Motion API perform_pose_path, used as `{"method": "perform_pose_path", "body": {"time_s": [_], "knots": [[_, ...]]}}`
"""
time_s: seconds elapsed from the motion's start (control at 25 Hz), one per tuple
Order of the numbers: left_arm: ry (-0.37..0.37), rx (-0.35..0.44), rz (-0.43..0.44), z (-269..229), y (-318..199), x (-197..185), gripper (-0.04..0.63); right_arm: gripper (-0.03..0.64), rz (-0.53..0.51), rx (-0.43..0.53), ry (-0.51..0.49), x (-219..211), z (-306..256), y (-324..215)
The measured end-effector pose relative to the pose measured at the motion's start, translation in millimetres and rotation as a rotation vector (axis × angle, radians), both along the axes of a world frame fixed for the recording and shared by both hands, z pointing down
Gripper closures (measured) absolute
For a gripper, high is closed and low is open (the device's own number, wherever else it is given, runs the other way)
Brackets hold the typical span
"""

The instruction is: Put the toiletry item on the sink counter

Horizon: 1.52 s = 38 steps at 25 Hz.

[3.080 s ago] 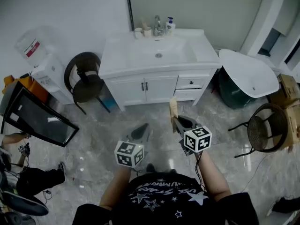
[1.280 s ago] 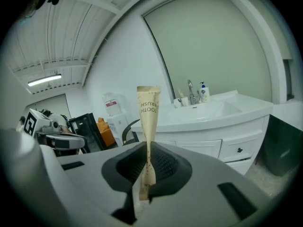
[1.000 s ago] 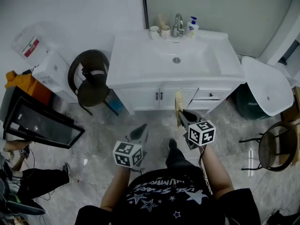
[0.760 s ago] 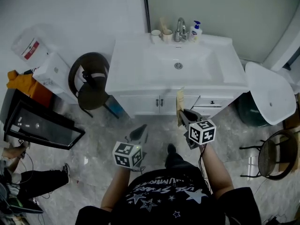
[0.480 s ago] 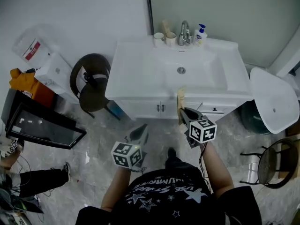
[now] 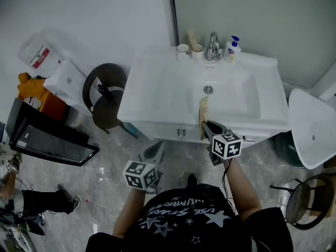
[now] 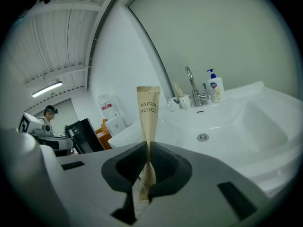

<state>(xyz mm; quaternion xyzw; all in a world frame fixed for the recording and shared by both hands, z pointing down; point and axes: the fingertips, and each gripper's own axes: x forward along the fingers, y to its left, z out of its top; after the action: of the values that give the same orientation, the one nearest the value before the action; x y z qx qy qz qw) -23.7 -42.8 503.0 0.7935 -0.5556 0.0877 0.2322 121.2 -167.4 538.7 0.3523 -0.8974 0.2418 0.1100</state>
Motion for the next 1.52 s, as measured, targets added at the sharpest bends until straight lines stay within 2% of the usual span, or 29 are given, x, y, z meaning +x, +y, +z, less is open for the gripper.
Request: {"method": "perform_pose_path", "body": {"time_s": [0.32, 0.64, 1.0, 1.32, 1.52], "knots": [[-0.010, -0.002, -0.061, 3, -32, 3, 0.575, 0.581, -0.054, 0.021, -0.010, -5, -7, -46], [-0.015, -0.024, -0.107, 4, -39, -12, 0.575, 0.581, -0.084, -0.013, -0.025, -20, 1, -49], [-0.014, -0.010, -0.079, 11, -78, -34, 0.575, 0.581, -0.087, -0.015, 0.001, -46, 7, -65], [-0.007, -0.006, -0.090, 13, -128, -94, 0.575, 0.581, -0.083, 0.002, 0.066, -89, 9, -110], [0.005, -0.014, -0.106, 17, -161, -144, 0.575, 0.581, -0.122, 0.030, 0.166, -130, 14, -139]]}}
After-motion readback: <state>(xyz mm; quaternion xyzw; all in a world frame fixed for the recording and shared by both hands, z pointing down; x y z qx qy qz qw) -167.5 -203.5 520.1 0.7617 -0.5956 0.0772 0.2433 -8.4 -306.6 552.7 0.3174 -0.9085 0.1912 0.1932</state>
